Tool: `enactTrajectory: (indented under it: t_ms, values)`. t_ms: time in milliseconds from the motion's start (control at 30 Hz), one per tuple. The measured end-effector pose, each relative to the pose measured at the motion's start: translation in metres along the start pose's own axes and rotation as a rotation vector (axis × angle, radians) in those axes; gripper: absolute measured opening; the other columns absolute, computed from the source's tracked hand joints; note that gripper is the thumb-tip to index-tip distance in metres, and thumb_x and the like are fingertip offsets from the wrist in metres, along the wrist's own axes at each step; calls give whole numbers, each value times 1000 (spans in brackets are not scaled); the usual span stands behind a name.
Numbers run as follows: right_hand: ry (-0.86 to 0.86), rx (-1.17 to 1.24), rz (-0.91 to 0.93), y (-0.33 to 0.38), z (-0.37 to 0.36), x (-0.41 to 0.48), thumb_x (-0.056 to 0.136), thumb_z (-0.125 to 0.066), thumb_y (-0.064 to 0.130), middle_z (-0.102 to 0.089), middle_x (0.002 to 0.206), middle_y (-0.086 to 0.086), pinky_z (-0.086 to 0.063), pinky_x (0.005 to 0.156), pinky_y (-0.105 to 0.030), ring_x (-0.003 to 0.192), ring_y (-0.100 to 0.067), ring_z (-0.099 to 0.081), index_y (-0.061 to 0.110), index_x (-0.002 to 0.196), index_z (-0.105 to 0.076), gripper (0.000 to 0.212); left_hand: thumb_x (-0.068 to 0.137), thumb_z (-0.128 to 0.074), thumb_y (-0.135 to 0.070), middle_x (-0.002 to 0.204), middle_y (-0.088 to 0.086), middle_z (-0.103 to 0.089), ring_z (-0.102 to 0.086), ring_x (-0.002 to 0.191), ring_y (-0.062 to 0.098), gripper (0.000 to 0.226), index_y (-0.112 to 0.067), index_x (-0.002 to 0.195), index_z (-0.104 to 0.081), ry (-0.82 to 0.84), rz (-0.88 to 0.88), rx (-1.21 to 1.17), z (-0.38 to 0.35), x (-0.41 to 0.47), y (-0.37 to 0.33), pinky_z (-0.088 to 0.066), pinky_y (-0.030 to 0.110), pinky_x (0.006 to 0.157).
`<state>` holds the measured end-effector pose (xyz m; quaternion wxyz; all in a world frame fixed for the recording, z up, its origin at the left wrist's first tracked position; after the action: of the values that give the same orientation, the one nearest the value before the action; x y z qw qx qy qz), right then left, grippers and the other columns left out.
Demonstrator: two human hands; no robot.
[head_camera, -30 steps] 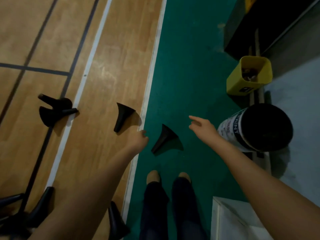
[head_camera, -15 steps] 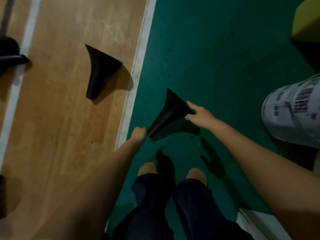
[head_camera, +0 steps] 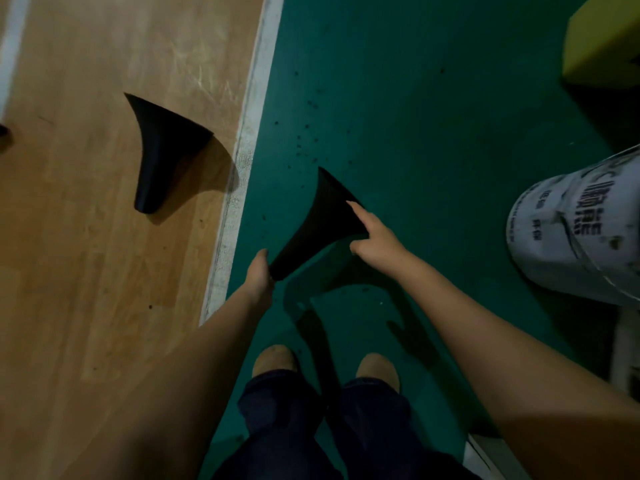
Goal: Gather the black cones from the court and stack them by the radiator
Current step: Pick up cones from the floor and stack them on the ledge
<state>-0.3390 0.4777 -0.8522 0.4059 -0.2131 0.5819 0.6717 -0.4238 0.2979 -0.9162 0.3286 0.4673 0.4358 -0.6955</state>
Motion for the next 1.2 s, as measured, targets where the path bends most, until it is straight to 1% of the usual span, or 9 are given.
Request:
enactTrajectory:
  t_ms: [67,200,333,467,600,767,900,1067,1200]
  values:
    - [-22,23,19,22,10,-27,90,-46,-1,-20,156,10,-43,88,-26,110,-10,-43,39,151,-18,78,102,-32,-36,147,15,-39,-35,137,33,51,-10,145,-32,-16,-31,26,8,-29,-20,-23,43,114]
    - [-70,92,57,83,40,-95,86,-52,1,-30,153,8,-49,72,-29,95,-19,-60,42,150,-20,82,99,-36,-39,147,12,-38,-38,134,29,54,-10,144,-35,-49,-92,31,30,-124,-75,-28,39,109]
    - [-97,221,90,152,79,-155,80,-58,-6,-54,133,3,-43,69,-14,110,-20,-58,29,150,-31,82,98,-38,-42,127,6,-48,-48,117,25,44,-17,133,-45,-76,-181,53,47,-218,-135,-34,39,97]
    - [-129,266,142,221,116,-224,75,-61,-3,-55,135,1,-43,67,-8,113,-15,-55,25,148,-35,83,99,-38,-40,129,8,-49,-47,120,30,46,-13,135,-44,-73,-276,73,54,-321,-194,-36,48,99]
    - [-177,300,248,287,147,-295,72,-61,-5,-57,133,-2,-43,76,-19,115,-17,-55,19,146,-39,81,94,-41,-46,118,13,-58,-56,104,29,53,-8,129,-49,-67,-324,39,64,-408,-242,-44,38,95]
    - [-211,365,355,354,186,-378,79,-53,-12,-62,116,3,-46,79,-20,105,-14,-58,23,134,-48,66,95,-41,-51,139,17,-44,-42,127,37,61,-9,140,-38,-86,-377,-45,70,-511,-287,-36,46,100]
    - [-256,414,419,388,217,-427,82,-51,-12,-61,123,2,-46,86,-24,108,-14,-58,24,139,-44,68,98,-34,-53,123,11,-52,-48,112,28,58,-8,135,-41,-61,-563,-3,70,-568,-309,-38,42,91]
    - [-322,454,450,402,246,-477,85,-37,-18,-49,134,3,-41,102,-32,121,-15,-46,22,148,-33,75,99,-44,-35,115,9,-54,-51,111,26,36,-9,121,-54,-24,-706,25,65,-618,-321,-47,40,89]
    - [-343,533,459,391,264,-505,85,-34,-22,-48,138,-3,-39,98,-29,119,-15,-46,19,148,-33,75,95,-52,-15,122,12,-53,-51,102,22,37,-8,131,-49,-32,-819,120,60,-648,-326,-50,35,82]
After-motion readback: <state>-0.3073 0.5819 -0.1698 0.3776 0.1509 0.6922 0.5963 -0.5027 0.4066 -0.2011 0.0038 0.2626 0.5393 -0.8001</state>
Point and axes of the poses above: each hand's wrist, its own x-axis towards the middle knuckle, its own z-axis out of the back of the hand, y = z × x, the point moved 2 cm from there along x, towards the middle knuckle
